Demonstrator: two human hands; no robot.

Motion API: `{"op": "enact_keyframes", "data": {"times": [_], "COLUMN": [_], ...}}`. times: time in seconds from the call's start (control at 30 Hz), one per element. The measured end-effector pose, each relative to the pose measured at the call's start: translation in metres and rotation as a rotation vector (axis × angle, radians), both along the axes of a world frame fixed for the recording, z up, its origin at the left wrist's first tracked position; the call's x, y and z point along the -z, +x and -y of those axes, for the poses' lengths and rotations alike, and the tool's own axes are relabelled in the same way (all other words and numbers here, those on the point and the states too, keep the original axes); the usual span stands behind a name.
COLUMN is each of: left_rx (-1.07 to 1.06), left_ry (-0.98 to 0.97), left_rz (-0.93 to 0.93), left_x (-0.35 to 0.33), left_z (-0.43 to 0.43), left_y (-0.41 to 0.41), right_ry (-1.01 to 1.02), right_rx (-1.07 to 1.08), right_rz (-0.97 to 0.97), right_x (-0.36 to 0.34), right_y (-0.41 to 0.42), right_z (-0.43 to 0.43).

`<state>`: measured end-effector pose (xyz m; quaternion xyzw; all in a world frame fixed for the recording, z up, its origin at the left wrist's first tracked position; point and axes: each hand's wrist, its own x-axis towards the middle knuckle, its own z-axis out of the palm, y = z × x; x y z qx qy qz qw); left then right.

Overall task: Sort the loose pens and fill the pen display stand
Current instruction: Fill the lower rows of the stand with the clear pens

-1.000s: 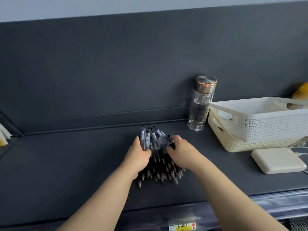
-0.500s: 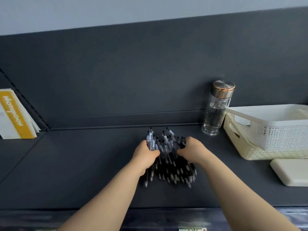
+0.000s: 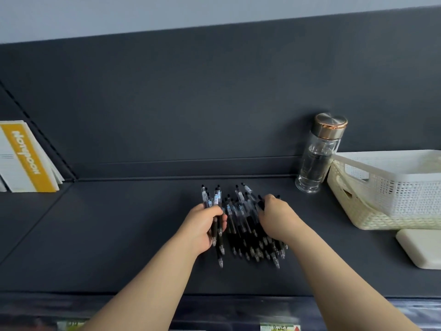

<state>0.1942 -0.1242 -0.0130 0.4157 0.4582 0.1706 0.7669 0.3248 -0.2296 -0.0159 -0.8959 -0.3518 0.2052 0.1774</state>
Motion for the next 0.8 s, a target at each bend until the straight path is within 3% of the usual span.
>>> {"op": "enact_keyframes", "data": {"times": [0.17,0.33,0.57,0.8], "left_rx": [-0.054,-0.156,-0.222,-0.355], "left_ry": [-0.077,-0.201,-0.150,0.018], "left_rz": [0.147,0.322,0.453,0.443], "left_x": [-0.008,-0.023,-0.039,-0.042], "left_z": [-0.006,-0.020,-0.059,-0.131], "left_y": [-0.023,-0.055,-0.144,-0.301], "right_ry": [0.297,0.518,0.531,0.492], "right_rx": [0.009,-0.193,-0.493,-0.703], "right_rz": [-0.042,-0.127,-0.036,0.066], "right_x": [-0.018,-0.045,-0.046,-0.052], "right_y": [-0.016,-0.067,-0.174,-0.324], "right_z": [-0.009,-0.031,-0.087,-0.175]}}
